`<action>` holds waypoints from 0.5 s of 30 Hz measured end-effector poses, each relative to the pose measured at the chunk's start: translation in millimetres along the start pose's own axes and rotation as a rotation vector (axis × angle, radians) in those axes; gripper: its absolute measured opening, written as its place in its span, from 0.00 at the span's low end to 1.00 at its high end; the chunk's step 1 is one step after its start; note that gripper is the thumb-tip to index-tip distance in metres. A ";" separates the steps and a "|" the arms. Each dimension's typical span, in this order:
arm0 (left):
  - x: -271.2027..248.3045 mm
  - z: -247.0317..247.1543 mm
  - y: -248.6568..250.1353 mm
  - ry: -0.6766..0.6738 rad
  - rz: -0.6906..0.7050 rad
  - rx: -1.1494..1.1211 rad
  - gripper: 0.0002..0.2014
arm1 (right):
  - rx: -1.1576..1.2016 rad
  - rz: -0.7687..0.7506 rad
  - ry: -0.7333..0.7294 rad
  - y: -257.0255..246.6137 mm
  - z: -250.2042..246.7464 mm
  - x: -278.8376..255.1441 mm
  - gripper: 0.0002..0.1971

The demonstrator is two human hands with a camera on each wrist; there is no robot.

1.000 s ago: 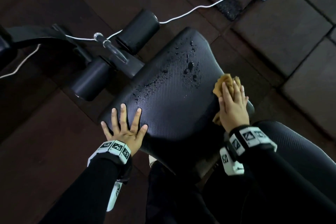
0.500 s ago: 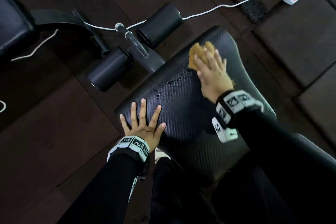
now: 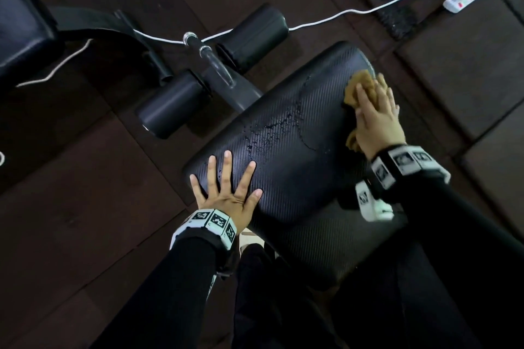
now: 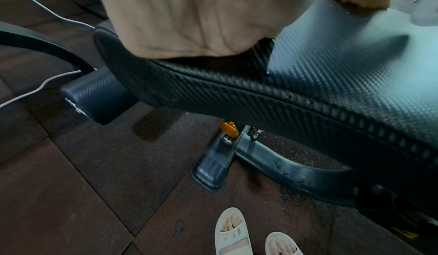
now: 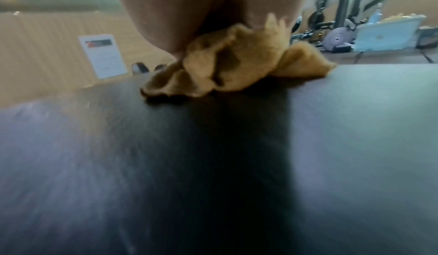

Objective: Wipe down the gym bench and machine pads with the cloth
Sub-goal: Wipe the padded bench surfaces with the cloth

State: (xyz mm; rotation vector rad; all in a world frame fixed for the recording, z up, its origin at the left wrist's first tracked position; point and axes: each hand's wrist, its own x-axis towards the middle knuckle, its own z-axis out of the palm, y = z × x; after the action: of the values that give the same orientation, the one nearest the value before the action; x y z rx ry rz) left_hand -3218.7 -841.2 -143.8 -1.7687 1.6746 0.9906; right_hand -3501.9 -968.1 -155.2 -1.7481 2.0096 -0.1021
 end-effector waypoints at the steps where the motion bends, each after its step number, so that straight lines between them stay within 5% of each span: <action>1: -0.1 -0.3 0.1 -0.003 -0.001 -0.002 0.26 | 0.016 0.023 0.001 -12.0 0.0 12.7 0.26; 5: -0.2 -1.2 0.2 -0.020 0.001 -0.002 0.26 | -0.020 -0.083 -0.041 -57.4 10.0 26.3 0.26; 10: -0.5 -0.4 0.2 -0.004 0.005 -0.006 0.26 | -0.028 -0.335 -0.112 -55.3 26.3 -38.3 0.28; 15: -0.2 -0.1 -1.1 0.003 0.016 -0.008 0.26 | -0.054 -0.243 -0.129 -0.1 21.1 -100.2 0.29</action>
State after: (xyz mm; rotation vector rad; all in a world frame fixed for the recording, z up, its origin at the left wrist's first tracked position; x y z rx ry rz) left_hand -3217.5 -841.0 -143.7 -1.7646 1.6917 1.0034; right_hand -3485.9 -867.7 -144.0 -1.9745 1.7190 -0.0125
